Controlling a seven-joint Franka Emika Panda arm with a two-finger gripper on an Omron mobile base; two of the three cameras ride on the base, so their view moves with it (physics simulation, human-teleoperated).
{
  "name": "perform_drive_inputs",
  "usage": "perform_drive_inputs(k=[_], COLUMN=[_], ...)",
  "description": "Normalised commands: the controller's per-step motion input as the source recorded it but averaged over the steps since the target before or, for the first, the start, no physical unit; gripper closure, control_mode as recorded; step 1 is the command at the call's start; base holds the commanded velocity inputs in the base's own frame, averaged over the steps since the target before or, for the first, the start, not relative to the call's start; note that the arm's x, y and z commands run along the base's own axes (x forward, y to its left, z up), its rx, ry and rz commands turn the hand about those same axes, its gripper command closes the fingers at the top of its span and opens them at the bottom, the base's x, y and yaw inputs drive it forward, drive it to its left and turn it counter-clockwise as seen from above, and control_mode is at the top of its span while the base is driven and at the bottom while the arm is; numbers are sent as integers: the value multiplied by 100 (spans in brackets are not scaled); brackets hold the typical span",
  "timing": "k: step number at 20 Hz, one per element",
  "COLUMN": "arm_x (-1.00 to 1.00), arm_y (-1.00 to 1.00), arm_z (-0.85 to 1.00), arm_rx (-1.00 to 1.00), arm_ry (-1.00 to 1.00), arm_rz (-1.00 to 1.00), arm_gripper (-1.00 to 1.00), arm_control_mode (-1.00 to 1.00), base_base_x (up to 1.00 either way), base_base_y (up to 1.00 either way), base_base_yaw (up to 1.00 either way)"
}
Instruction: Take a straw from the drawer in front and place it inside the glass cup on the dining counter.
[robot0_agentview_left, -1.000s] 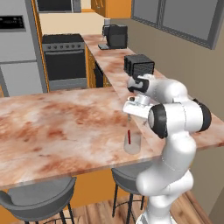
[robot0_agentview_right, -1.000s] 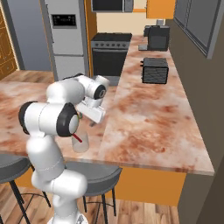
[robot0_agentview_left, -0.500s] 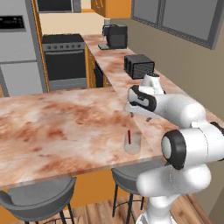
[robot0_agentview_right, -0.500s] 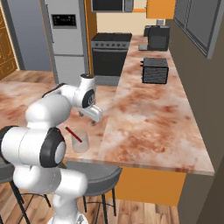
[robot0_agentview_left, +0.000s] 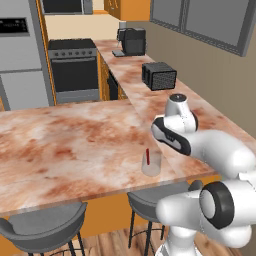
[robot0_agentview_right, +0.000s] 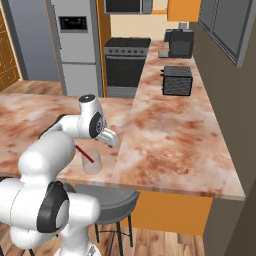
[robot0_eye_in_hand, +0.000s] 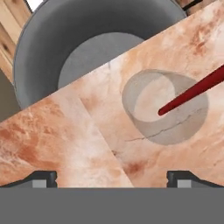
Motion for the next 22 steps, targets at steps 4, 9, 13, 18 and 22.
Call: perform_drive_inputs(k=[4, 9, 13, 18, 22], arm_x=[-38, -43, -65, -81, -81], arm_y=[-33, -31, -36, -38, -32], arm_z=[0, 0, 0, 0, 0], arm_rx=[-7, -4, 0, 1, 2], arm_ry=[5, 6, 4, 5, 2], arm_rz=[-1, -1, 0, 0, 0], arm_gripper=[-100, -100, -100, -100, -100], arm_control_mode=[-100, -100, -100, -100, -100], base_base_x=[0, 0, 0, 0, 0], base_base_y=[0, 0, 0, 0, 0], base_base_yaw=[0, 0, 0, 0, 0])
